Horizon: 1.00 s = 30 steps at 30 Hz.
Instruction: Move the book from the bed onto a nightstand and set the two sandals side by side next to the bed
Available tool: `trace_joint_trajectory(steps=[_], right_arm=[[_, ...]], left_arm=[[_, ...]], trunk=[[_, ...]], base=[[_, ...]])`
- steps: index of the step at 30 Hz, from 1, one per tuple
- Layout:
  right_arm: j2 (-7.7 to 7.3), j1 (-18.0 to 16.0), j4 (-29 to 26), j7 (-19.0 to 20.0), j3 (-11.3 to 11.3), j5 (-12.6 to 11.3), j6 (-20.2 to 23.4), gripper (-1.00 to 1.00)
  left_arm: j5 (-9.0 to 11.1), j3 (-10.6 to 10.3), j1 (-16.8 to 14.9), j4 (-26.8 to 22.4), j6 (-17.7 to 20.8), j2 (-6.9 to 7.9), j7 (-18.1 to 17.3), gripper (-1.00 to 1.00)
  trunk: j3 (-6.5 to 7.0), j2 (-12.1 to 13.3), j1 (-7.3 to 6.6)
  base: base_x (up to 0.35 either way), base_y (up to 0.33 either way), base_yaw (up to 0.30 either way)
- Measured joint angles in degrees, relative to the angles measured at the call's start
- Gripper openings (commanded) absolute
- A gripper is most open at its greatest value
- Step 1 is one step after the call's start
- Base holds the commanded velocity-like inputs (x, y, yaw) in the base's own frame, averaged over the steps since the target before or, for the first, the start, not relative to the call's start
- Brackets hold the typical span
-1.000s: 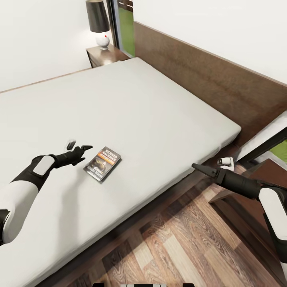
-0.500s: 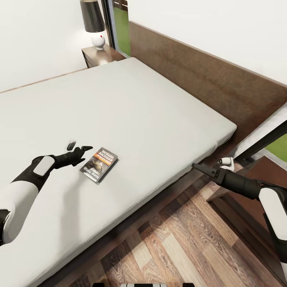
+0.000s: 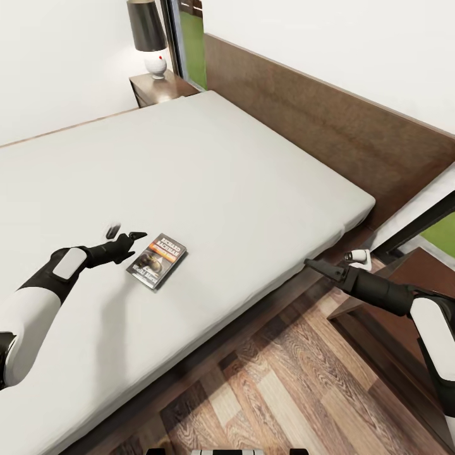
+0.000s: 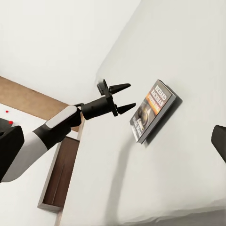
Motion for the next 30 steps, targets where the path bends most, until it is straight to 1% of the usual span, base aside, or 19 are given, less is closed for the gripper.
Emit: trace_joint_trajectory(steps=[11,17,22,30], right_arm=[[0.0,0.0,0.0,0.0,0.0,0.0,0.0,1.0],[0.0,0.0,0.0,0.0,0.0,0.0,0.0,1.0],[-0.01,0.0,0.0,0.0,0.0,0.0,0.0,1.0],[-0.01,0.0,0.0,0.0,0.0,0.0,0.0,1.0]], left_arm=[[-0.1,0.0,0.1,0.2,0.0,0.04,0.0,1.0],[-0.2,-0.2,0.1,1.2,-0.2,0.04,0.0,1.0],[-0.2,-0.3,0.1,1.7,-0.4,0.03,0.0,1.0],[-0.2,-0.4,0.1,2.0,-0.5,-0.02,0.0,1.0]], trunk=[[0.0,0.0,0.0],[0.0,0.0,0.0],[0.0,0.0,0.0],[0.0,0.0,0.0]], base=[[0.0,0.0,0.0],[0.0,0.0,-0.021],[0.0,0.0,-0.142],[0.0,0.0,-0.226]])
